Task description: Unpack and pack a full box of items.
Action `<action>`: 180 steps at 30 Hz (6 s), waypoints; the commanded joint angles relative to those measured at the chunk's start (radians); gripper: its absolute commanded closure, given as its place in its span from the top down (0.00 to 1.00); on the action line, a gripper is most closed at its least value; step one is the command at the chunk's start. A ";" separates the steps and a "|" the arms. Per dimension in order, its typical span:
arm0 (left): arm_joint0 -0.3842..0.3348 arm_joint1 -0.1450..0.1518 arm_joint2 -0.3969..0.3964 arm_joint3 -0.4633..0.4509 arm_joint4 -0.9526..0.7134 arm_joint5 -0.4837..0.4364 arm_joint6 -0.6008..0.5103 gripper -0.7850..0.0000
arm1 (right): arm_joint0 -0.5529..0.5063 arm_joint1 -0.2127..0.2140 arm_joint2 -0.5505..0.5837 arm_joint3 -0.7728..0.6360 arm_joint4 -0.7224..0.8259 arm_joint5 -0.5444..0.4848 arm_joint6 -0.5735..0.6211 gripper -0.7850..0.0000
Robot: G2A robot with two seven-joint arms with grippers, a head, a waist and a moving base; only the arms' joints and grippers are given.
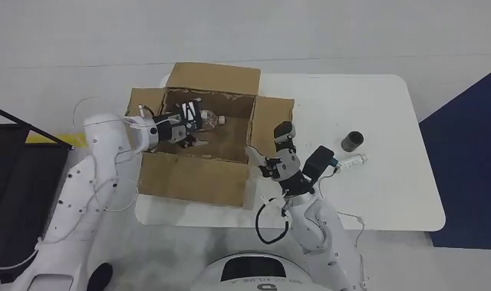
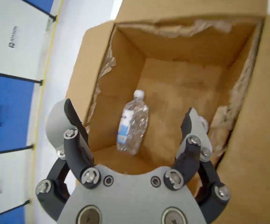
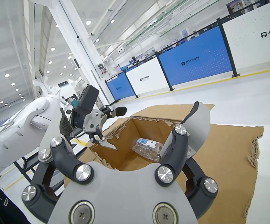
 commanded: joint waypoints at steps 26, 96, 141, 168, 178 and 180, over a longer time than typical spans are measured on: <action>-0.062 -0.021 0.319 -0.021 0.520 0.173 -0.643 1.00 | 0.000 0.000 0.000 0.000 0.000 0.000 0.000 1.00; -0.310 -0.129 0.440 0.408 0.566 0.246 -0.047 0.00 | 0.000 0.000 0.000 0.000 0.000 0.000 0.000 1.00; -0.363 0.068 0.555 0.446 0.030 0.000 0.888 0.00 | 0.273 -0.029 -0.162 0.202 -0.100 0.323 0.129 1.00; -0.603 0.191 0.876 0.501 -0.116 0.000 1.032 0.00 | 0.279 -0.014 -0.198 0.203 -0.119 0.360 0.152 0.64; -0.608 0.203 0.888 0.492 -0.132 0.000 1.026 0.00 | 0.265 -0.004 -0.196 0.196 -0.121 0.337 0.133 0.05; -0.607 0.204 0.888 0.490 -0.135 0.000 1.025 0.00 | 0.263 -0.003 -0.195 0.196 -0.120 0.335 0.131 0.00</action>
